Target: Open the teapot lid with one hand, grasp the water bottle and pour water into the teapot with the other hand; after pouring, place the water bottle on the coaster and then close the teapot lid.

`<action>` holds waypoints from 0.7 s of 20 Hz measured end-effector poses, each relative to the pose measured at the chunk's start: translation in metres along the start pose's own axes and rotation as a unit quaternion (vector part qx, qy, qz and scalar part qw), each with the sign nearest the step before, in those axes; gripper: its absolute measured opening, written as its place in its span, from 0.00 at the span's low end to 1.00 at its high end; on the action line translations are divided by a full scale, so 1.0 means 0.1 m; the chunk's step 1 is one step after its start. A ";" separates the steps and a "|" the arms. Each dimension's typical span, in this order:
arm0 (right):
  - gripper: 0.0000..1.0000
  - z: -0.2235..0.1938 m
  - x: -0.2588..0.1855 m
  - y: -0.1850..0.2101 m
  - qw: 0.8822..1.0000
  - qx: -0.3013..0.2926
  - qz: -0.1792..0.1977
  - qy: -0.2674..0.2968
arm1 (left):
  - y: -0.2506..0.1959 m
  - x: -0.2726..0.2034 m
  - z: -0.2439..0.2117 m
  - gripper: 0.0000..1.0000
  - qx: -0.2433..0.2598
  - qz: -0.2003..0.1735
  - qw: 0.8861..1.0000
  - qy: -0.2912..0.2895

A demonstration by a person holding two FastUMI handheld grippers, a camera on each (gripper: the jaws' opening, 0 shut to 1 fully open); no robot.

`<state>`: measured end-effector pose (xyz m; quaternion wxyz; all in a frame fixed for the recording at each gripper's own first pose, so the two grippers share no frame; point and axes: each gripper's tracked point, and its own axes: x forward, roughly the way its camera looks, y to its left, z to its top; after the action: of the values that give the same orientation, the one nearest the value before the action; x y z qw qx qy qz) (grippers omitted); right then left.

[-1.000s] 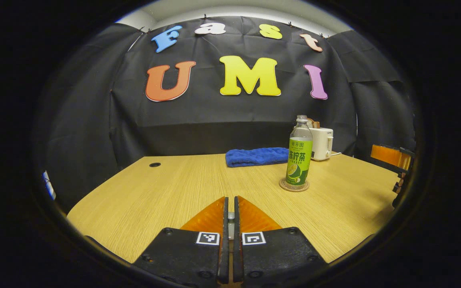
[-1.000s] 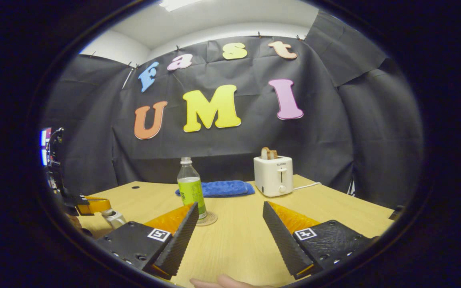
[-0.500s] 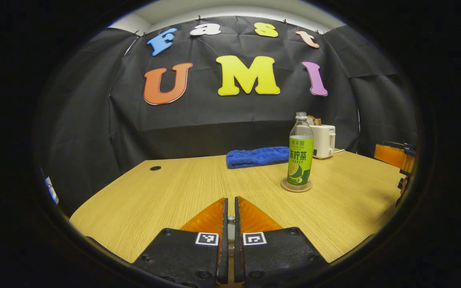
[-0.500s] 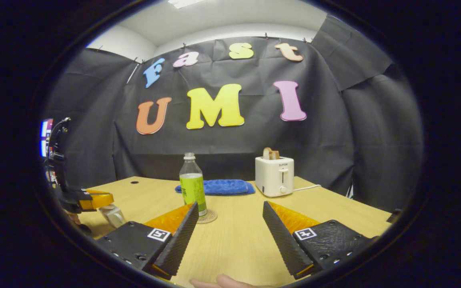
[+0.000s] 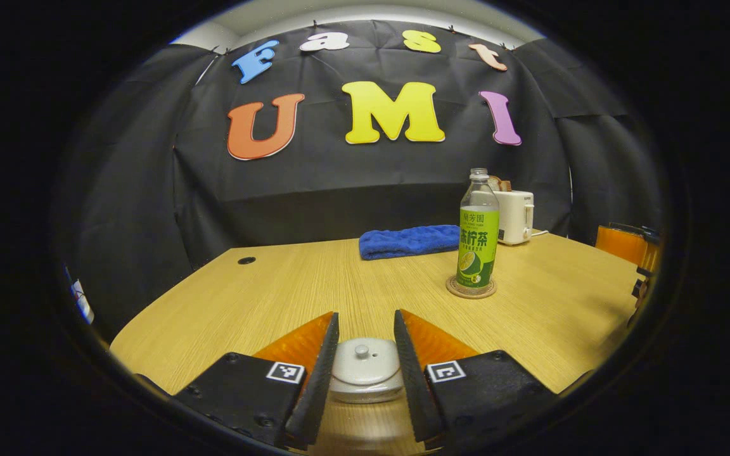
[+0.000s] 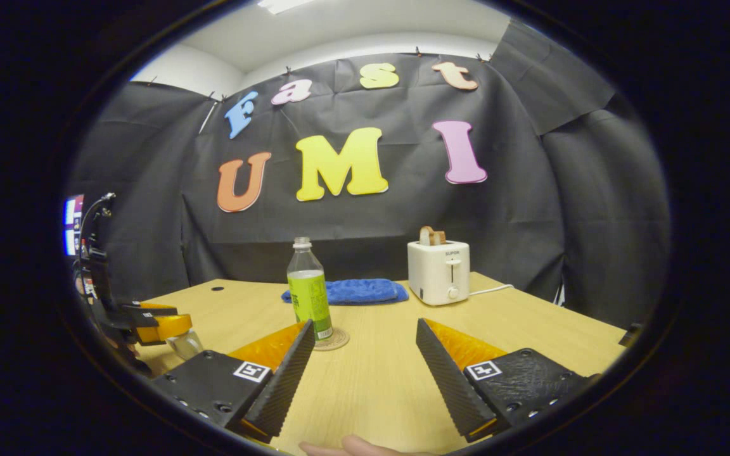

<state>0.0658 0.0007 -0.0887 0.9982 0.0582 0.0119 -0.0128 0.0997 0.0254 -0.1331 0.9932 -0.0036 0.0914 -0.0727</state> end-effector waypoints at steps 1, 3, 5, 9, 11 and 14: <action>0.96 0.02 -0.01 -0.01 1.000 -0.003 -0.003 -0.003 | -0.02 -0.02 0.02 0.59 -0.007 0.002 1.000 0.001; 0.96 0.04 -0.02 0.00 1.000 -0.006 -0.002 -0.004 | -0.06 -0.06 0.09 0.64 -0.020 0.002 1.000 -0.004; 0.96 0.07 -0.05 0.00 1.000 -0.009 -0.003 -0.004 | -0.14 -0.12 0.19 0.72 -0.030 -0.004 0.999 -0.014; 0.96 0.18 -0.13 0.01 1.000 -0.019 -0.007 -0.003 | -0.18 -0.25 0.42 0.93 -0.019 0.006 0.999 -0.040; 0.96 0.27 -0.20 0.03 1.000 -0.025 -0.010 -0.005 | -0.21 -0.36 0.54 0.95 -0.013 0.011 0.999 -0.047; 0.96 0.40 -0.32 0.04 0.999 -0.047 -0.016 -0.002 | -0.26 -0.55 0.75 0.97 -0.008 0.019 0.998 -0.064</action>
<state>0.0350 0.0007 -0.0482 0.9995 0.0111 0.0109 -0.0285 0.0559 0.0072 -0.0484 0.9981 -0.0149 0.0288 -0.0531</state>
